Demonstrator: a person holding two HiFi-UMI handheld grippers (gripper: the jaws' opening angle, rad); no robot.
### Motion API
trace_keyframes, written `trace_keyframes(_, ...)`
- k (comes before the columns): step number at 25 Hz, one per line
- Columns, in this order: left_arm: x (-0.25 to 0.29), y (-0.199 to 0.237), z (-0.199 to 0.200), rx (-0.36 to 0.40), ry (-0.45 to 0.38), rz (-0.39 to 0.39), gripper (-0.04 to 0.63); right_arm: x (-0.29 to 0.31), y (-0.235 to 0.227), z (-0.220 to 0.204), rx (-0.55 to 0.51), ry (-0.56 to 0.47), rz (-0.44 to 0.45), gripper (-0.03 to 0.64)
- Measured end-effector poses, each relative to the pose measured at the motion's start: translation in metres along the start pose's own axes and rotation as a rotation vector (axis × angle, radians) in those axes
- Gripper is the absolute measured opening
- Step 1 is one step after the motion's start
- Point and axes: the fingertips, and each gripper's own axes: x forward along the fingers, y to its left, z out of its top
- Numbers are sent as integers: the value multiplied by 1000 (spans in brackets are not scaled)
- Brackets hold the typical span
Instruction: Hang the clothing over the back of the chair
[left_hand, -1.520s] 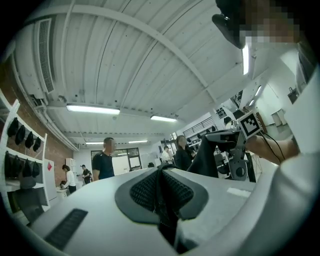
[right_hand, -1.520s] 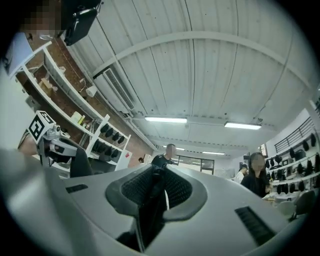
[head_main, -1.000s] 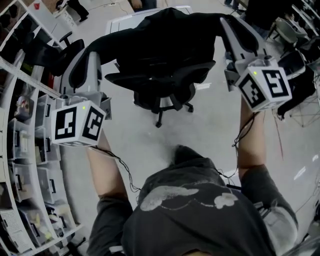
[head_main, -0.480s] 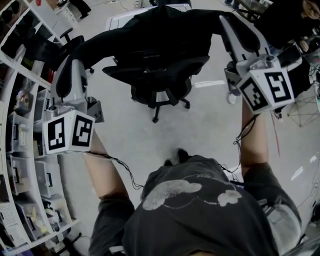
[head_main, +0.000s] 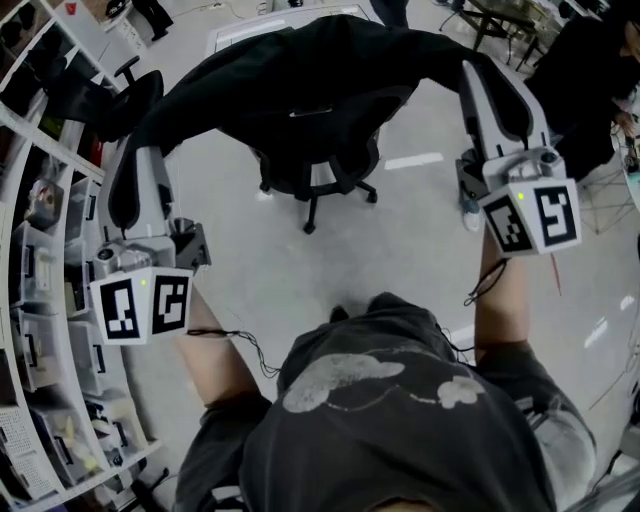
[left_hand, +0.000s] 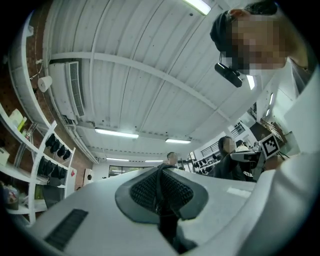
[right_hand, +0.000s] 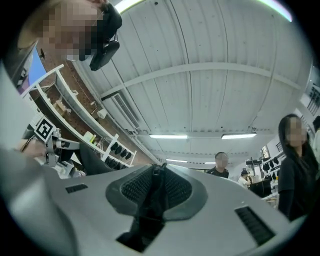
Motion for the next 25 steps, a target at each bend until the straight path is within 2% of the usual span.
trace_keyframes(9, -38, -21, -83, -14, 215, 45, 9, -35, 14, -58, 24, 120, 68, 60)
trace_keyframes(14, -53, -45, -115, 14, 316, 76, 9, -57, 21, -80, 45, 184, 104, 61)
trace_keyframes(20, -68, -62, -154, 0, 391, 108, 9, -83, 28, -110, 83, 251, 126, 60)
trace_keyframes(25, -70, -76, -167, -5, 417, 128, 33, -102, 29, -131, 104, 307, 130, 63)
